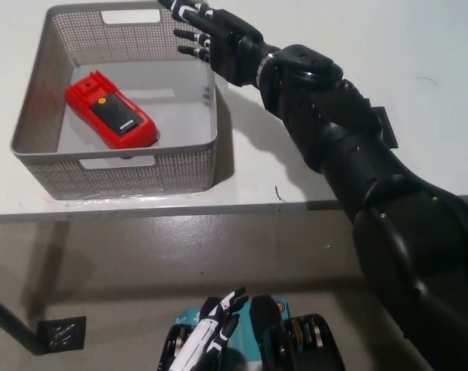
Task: Use the right hand to pick up a multimeter on the right side and put it into a container on the left side
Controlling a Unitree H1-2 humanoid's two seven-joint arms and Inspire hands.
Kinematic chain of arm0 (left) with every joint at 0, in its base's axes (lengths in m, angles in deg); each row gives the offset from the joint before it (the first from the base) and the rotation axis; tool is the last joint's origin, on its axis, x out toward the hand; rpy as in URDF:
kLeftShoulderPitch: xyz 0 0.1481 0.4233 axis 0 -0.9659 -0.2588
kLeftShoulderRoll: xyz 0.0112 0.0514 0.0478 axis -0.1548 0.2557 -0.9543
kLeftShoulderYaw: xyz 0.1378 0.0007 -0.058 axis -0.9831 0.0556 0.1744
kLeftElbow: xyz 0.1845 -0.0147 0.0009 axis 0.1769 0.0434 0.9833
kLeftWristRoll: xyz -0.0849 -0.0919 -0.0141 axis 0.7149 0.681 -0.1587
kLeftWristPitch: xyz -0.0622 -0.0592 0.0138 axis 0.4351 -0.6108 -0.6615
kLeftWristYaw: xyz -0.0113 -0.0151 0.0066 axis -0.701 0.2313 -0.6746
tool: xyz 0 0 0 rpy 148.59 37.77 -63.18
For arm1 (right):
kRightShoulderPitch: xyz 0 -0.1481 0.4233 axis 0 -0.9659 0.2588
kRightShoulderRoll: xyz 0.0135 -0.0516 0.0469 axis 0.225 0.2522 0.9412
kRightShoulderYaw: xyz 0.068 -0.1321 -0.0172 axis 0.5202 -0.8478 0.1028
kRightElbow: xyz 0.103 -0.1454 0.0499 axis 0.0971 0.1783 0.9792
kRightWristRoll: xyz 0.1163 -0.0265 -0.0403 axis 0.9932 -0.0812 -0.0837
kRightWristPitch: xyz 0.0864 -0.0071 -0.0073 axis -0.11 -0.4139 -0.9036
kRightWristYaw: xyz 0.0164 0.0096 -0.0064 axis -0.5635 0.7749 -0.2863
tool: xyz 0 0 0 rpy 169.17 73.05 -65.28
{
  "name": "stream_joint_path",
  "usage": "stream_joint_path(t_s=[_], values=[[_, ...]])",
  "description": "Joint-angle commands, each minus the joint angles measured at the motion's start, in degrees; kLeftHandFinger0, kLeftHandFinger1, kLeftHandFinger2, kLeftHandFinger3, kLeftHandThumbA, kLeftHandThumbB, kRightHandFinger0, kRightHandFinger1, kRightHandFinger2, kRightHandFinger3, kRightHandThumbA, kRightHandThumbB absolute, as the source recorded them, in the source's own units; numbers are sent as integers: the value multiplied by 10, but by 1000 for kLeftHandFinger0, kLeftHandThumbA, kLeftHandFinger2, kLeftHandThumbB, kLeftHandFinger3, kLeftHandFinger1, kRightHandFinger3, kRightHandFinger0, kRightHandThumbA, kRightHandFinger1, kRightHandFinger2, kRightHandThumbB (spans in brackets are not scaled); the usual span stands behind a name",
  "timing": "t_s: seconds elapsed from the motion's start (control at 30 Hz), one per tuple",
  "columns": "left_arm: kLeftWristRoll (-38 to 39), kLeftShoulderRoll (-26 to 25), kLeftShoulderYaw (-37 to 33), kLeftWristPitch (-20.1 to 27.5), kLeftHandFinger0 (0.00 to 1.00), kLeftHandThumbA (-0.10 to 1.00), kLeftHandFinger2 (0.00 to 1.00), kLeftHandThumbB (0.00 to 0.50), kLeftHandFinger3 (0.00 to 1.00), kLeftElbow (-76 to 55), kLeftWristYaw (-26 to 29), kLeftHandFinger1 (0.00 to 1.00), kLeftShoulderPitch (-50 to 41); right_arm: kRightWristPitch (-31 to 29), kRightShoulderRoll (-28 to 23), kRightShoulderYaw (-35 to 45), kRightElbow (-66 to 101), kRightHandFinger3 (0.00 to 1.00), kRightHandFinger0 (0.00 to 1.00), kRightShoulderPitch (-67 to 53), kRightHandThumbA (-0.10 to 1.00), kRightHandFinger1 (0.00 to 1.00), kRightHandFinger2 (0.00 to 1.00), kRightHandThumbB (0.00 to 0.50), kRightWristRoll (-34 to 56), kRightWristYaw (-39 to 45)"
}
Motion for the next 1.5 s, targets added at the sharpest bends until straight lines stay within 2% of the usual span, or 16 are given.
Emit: stream_joint_path(t_s=[0.0,0.07,0.17,0.23,0.27,0.37,0.47,0.5,0.63,0.73,0.83,0.9,0.97,1.07,1.17,1.47], values=[[-6,5,-2,17,1000,1000,1000,329,1000,-6,1,1000,6,-35,-26,-3,50,1000,1000,15,896,1000,1000,498,-5,44],[-9,5,-1,16,1000,1000,1000,335,1000,-7,3,1000,7,-20,-44,4,114,1000,1000,-9,910,1000,1000,498,6,59],[-14,2,0,18,1000,1000,1000,330,1000,-9,7,1000,5,27,-57,35,272,1000,1000,-76,863,1000,1000,378,58,78],[-10,2,2,15,1000,1000,1000,328,1000,-12,7,1000,1,54,-65,36,368,1000,1000,-115,858,1000,1000,414,71,81],[-1,2,5,7,1000,1000,1000,338,1000,-17,3,1000,-1,78,-69,39,433,1000,1000,-139,837,1000,1000,464,84,80],[12,1,10,18,1000,1000,1000,320,1000,-13,2,1000,-3,114,-88,39,647,1000,1000,-231,983,1000,1000,440,118,75],[19,1,14,29,1000,1000,1000,325,1000,-6,4,1000,-5,120,-102,41,790,1000,1000,-299,1000,1000,1000,424,135,60],[17,0,13,29,1000,1000,1000,328,1000,-6,5,1000,-7,108,-107,41,851,1000,1000,-334,1000,1000,1000,405,132,52],[5,-3,15,28,1000,1000,1000,325,1000,0,12,1000,-11,71,-113,23,1016,1000,1000,-450,1000,1000,1000,445,58,26],[13,0,17,29,1000,1000,1000,303,1000,6,11,1000,-7,24,-110,11,1085,1000,1000,-524,1000,1000,1000,439,11,29],[15,7,23,27,1000,1000,1000,330,1000,3,20,1000,-5,-40,-98,-2,1135,1000,1000,-612,1000,1000,1000,456,-46,36],[17,5,20,29,1000,1000,1000,291,1000,1,22,1000,-4,-72,-85,-17,1157,1000,1000,-662,1000,1000,1000,463,-96,38],[18,5,18,29,1000,1000,1000,280,1000,-2,23,1000,-8,-111,-68,-39,1158,1000,1000,-717,1000,1000,1000,429,-109,45],[13,11,14,29,1000,1000,1000,296,1000,-3,31,1000,-21,-159,-42,-71,1146,1000,1000,-789,1000,1000,1000,451,-122,49],[21,13,14,29,1000,1000,1000,296,1000,-9,31,1000,-37,-198,-44,-128,1119,1000,1000,-853,1000,1000,1000,382,-154,68],[23,20,28,29,1000,1000,1000,344,1000,-10,38,1000,-21,-269,-54,-177,1001,1000,1000,-901,1000,1000,1000,406,-226,36]])
